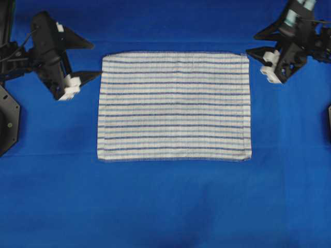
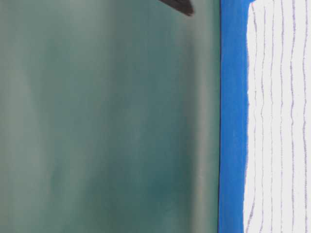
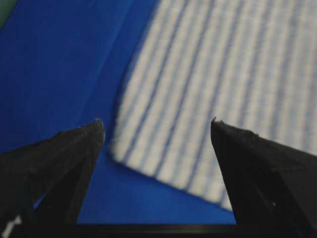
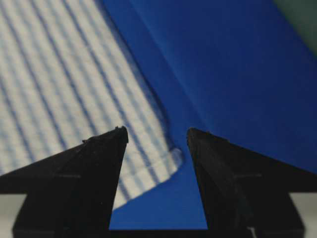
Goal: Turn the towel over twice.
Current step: 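Pinch the far towel corners again with both grippers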
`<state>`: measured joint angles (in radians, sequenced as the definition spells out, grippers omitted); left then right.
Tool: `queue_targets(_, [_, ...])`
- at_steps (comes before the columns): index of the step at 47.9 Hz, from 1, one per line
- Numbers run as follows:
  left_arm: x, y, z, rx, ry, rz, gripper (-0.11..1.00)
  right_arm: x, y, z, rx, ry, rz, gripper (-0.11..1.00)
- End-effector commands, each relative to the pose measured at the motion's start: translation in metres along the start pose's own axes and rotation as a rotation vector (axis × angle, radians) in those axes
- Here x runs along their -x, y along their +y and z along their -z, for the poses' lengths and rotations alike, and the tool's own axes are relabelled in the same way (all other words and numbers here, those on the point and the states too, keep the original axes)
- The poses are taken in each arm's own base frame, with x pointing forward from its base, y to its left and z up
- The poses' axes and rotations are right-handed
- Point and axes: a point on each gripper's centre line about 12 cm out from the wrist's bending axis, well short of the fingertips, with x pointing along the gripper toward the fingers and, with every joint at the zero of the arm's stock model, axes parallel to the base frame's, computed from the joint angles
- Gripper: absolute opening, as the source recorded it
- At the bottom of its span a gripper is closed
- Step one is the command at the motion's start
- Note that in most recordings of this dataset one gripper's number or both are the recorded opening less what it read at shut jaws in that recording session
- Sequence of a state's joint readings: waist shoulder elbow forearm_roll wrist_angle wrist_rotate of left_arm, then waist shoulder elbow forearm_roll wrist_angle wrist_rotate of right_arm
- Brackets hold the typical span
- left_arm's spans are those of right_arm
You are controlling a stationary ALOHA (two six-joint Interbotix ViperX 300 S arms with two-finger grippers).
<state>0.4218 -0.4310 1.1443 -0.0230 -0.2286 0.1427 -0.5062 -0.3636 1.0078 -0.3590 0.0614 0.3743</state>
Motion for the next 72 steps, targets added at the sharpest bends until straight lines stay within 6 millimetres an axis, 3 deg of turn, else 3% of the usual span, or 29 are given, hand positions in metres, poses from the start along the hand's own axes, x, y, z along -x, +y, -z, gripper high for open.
queue_targets(1, [-0.012, 0.009, 0.001, 0.011, -0.01, -0.031, 0.84, -0.012, -0.007, -0.001, -0.015, -0.006, 0.007, 0.58])
queue_targets(26, [-0.071, 0.032, 0.051, 0.056, 0.089, -0.104, 0.84, -0.067, -0.024, 0.034, -0.061, 0.074, -0.001, 0.58])
queue_targets(42, [-0.082, 0.033, 0.065, 0.062, 0.152, -0.099, 0.79, -0.077, -0.023, 0.048, -0.064, 0.118, -0.009, 0.58])
queue_targets(45, [-0.082, 0.032, 0.066, 0.064, 0.162, -0.096, 0.73, -0.077, -0.024, 0.049, -0.061, 0.122, -0.008, 0.56])
queue_targets(48, [-0.082, 0.032, 0.068, 0.063, 0.177, -0.093, 0.61, -0.077, -0.024, 0.048, -0.056, 0.122, -0.007, 0.5])
queue_targets(51, [-0.081, 0.032, 0.069, 0.064, 0.188, -0.093, 0.41, -0.077, -0.024, 0.048, -0.05, 0.122, -0.008, 0.38])
queue_targets(56, [-0.081, 0.032, 0.07, 0.066, 0.2, -0.092, 0.13, -0.077, -0.024, 0.048, -0.041, 0.122, -0.008, 0.08])
queue_targets(58, [-0.081, 0.032, 0.071, 0.067, 0.208, -0.092, 0.05, -0.077, -0.024, 0.048, -0.041, 0.122, -0.008, 0.04])
queue_targets(72, [-0.086, 0.035, 0.058, 0.071, 0.191, -0.095, 0.04, -0.077, -0.025, 0.044, -0.039, 0.123, -0.002, 0.04])
